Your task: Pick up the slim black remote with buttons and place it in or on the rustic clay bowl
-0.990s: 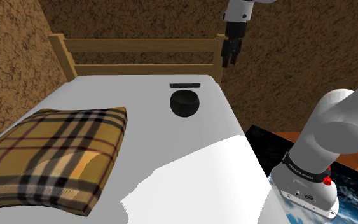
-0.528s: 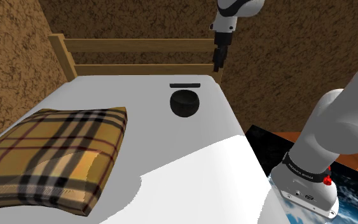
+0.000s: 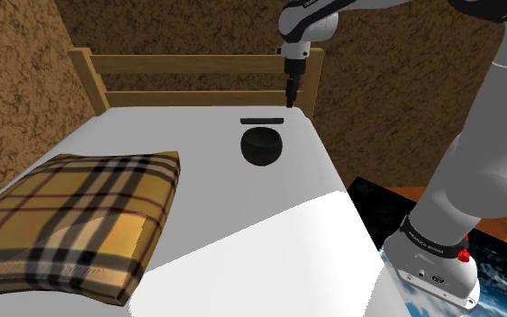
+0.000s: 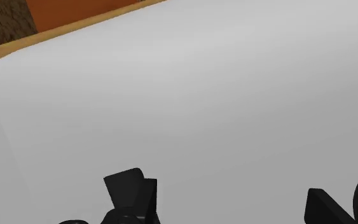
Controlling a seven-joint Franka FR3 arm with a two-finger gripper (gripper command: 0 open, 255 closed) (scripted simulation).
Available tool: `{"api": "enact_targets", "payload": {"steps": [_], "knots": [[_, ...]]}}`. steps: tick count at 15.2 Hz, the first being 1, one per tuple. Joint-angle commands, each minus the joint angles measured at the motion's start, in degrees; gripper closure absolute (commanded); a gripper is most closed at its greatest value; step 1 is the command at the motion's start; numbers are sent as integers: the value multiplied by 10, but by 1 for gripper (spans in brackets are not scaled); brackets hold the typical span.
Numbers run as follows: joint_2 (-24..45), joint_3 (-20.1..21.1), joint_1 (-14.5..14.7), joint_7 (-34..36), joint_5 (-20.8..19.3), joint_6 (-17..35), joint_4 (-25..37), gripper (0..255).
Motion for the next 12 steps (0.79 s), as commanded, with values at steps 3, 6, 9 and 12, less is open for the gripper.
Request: {"api": "enact_targets", "payload": {"steps": [3, 6, 9, 12], "knots": [[95, 7, -11, -66, 26, 9, 83, 0], [166, 18, -23, -107, 41, 7, 155, 0], [238, 31, -36, -142, 51, -3, 237, 0], [266, 37, -41, -153, 54, -1, 265, 0]]}}
